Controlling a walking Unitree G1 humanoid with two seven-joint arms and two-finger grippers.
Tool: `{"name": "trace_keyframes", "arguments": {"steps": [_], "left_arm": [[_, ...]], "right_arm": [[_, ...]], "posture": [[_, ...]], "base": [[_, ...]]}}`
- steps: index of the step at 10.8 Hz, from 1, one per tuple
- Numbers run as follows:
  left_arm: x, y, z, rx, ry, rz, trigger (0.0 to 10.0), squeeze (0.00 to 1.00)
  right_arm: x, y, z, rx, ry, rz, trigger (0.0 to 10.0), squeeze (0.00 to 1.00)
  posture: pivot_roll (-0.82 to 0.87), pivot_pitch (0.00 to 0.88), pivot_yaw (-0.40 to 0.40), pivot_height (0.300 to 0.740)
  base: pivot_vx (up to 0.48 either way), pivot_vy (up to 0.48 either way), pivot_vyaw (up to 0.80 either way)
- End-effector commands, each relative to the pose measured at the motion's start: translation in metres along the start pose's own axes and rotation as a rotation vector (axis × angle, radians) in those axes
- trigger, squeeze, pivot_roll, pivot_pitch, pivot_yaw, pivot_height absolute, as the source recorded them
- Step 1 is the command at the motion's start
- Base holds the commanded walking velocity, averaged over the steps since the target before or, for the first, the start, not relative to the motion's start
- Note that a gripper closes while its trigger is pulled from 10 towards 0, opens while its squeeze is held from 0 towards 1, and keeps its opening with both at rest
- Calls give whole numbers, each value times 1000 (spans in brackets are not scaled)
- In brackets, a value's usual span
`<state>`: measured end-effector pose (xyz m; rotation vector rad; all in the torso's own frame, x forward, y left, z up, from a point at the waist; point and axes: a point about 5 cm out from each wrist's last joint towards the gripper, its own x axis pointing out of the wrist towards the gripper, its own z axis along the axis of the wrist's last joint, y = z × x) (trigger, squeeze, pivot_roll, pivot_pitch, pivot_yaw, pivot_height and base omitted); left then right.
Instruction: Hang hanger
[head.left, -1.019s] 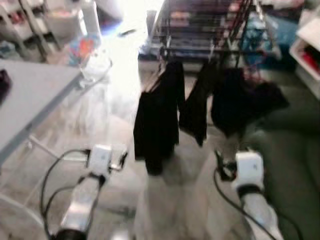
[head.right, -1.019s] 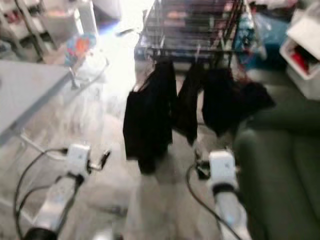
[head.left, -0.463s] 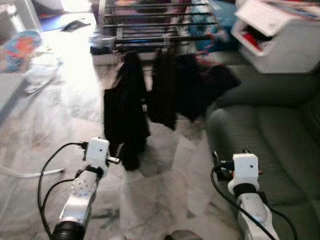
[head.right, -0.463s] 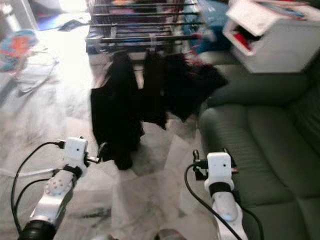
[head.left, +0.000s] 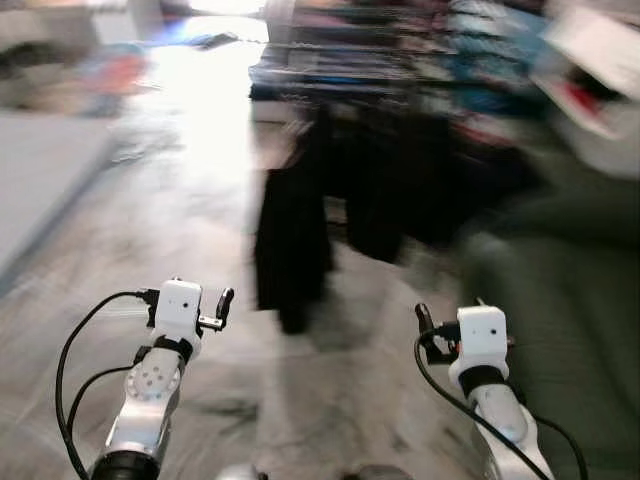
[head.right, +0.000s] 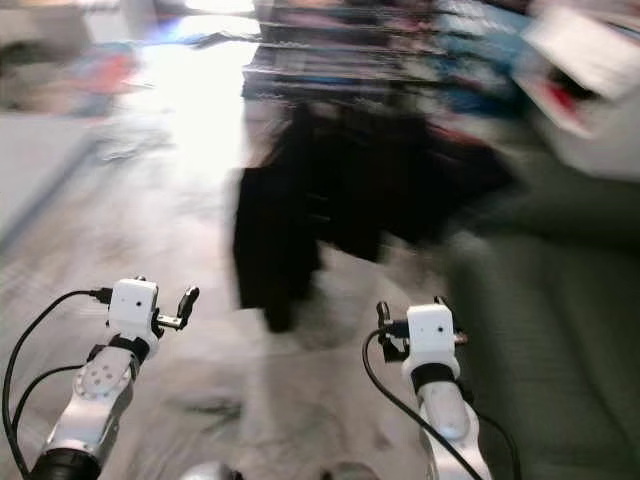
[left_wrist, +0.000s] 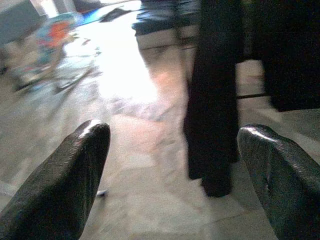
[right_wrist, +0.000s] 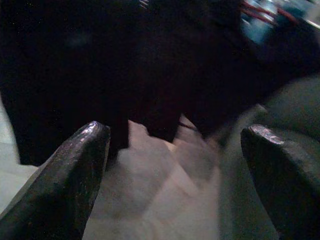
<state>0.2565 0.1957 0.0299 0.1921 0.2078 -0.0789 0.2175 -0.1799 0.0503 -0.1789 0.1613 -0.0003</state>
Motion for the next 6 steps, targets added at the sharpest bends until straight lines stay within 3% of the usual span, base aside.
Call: {"name": "trace_keyframes", "arguments": {"steps": [1, 6], "left_arm": [[1, 0, 3, -1, -15, 5, 10000, 0], [0, -1, 4, -10, -24, -4, 10000, 0]], "right_arm": [[0, -1, 0, 3, -2, 0, 10000, 0], [0, -6, -2, 1, 2, -18, 10000, 0]], "posture": [[-85, 0, 9, 740], [-86, 0, 8, 740]], "base": [[0, 0, 0], [0, 0, 0]]}}
